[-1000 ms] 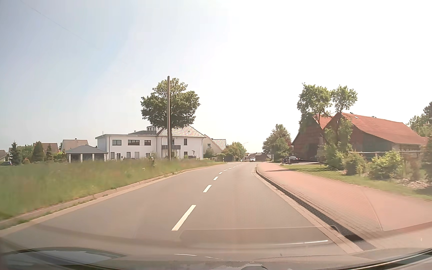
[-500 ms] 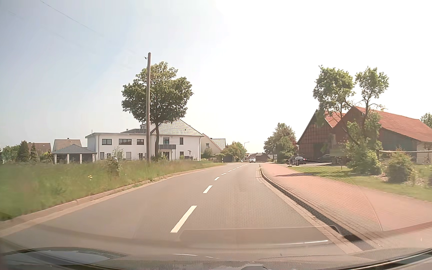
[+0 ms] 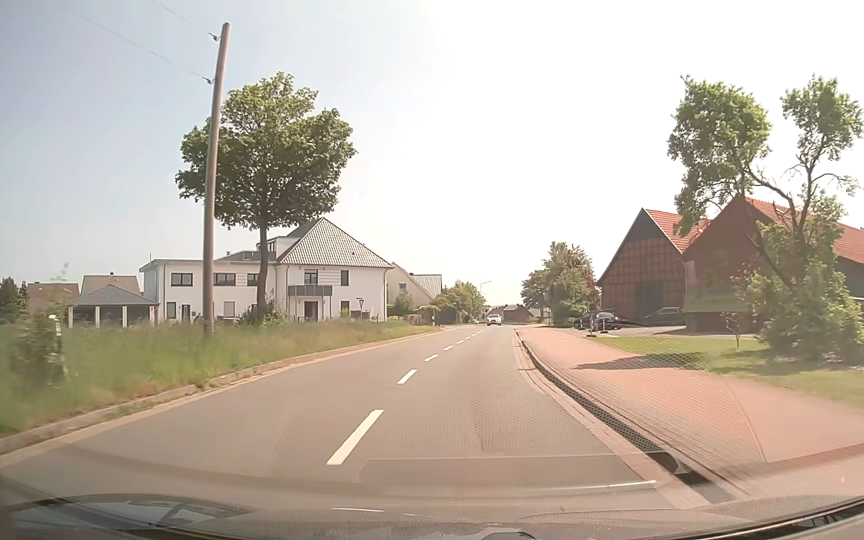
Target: Follow the waypoints while adhering to traffic rules and regulations
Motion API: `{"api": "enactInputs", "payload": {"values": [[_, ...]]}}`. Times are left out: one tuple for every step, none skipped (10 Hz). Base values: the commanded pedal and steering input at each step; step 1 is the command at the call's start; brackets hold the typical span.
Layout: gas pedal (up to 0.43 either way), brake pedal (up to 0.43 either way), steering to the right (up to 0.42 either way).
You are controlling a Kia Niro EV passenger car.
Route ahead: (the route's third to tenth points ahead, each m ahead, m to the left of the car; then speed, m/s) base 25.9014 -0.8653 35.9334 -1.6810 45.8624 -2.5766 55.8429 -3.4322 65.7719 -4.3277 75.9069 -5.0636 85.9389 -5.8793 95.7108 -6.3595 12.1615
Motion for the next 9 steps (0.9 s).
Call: {"api": "enactInputs", "payload": {"values": [[0.130, 0.000, 0.009], [0.130, 0.000, 0.009], [0.130, 0.000, 0.009], [0.130, 0.000, 0.008], [0.130, 0.000, 0.007], [0.130, 0.000, 0.007], [0.130, 0.000, 0.007], [0.130, 0.000, 0.007], [0.118, 0.000, 0.008]]}}
